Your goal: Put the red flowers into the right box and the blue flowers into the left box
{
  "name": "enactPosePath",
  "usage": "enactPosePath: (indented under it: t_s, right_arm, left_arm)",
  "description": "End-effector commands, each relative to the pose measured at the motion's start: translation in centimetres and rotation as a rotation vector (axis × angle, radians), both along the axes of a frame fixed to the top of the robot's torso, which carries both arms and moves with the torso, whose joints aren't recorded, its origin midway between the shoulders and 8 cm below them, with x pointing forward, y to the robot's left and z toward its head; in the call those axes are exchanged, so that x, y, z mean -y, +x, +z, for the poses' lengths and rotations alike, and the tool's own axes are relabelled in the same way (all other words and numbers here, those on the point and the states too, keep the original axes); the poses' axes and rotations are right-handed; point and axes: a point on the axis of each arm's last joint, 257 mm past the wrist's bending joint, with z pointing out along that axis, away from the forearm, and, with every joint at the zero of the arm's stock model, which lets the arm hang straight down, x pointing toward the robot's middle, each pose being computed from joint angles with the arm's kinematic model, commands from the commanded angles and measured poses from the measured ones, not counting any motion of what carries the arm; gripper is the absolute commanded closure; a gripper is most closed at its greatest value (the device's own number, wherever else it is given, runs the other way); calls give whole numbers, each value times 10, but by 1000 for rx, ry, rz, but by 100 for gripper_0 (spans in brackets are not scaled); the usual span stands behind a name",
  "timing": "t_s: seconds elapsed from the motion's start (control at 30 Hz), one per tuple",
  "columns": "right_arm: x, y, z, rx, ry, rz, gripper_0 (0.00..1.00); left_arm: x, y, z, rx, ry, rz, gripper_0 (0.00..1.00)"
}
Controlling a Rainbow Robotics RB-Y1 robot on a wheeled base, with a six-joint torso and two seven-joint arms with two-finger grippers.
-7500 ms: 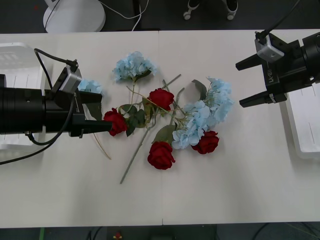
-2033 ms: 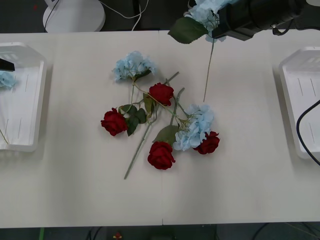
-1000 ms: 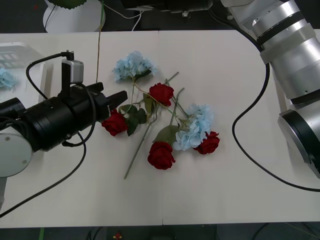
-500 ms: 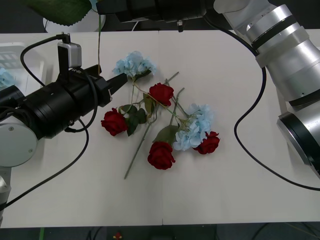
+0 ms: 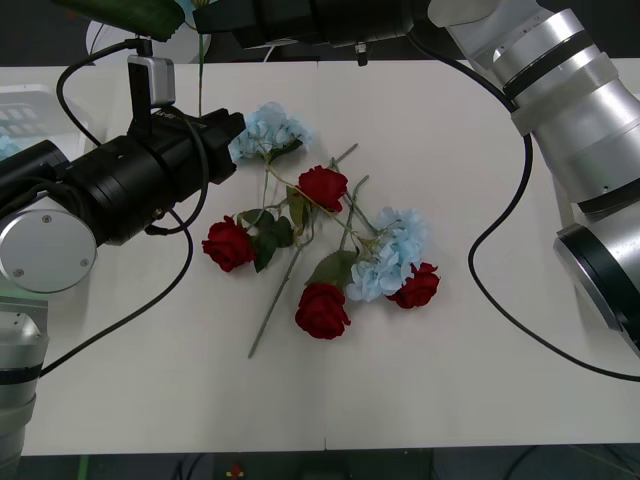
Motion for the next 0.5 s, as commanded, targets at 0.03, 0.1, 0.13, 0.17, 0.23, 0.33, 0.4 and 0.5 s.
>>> enactPosePath:
  t_s: [0.03, 0.1, 0.13, 0.17, 0.23, 0.33, 0.4, 0.5]
  right_arm:
    - [-20, -21, 32, 118, -5, 62, 100]
    - [-20, -21, 32, 118, -6, 63, 100]
    - [-20, -21, 32, 118, -6, 63, 100]
    - [-20, -21, 32, 118, -6, 63, 100]
    - [-20, -21, 32, 118, -5, 62, 100]
    - [-20, -21, 32, 109, -5, 61, 71]
    - [-19, -18, 30, 105, -11, 51, 39]
    - [-16, -15, 29, 100, -16, 40, 11]
  left_arm:
    - [-2, 5, 25, 57, -9, 11, 100]
    - [-3, 6, 24, 55, -9, 14, 100]
    - [-3, 5, 24, 55, -9, 14, 100]
    - [-3, 5, 24, 55, -9, 14, 100]
    - [-3, 5, 23, 53, -11, 15, 100]
    - [-5, 5, 20, 48, -11, 17, 100]
    - [-7, 4, 19, 44, -12, 20, 100]
    - [-13, 3, 13, 29, -20, 25, 100]
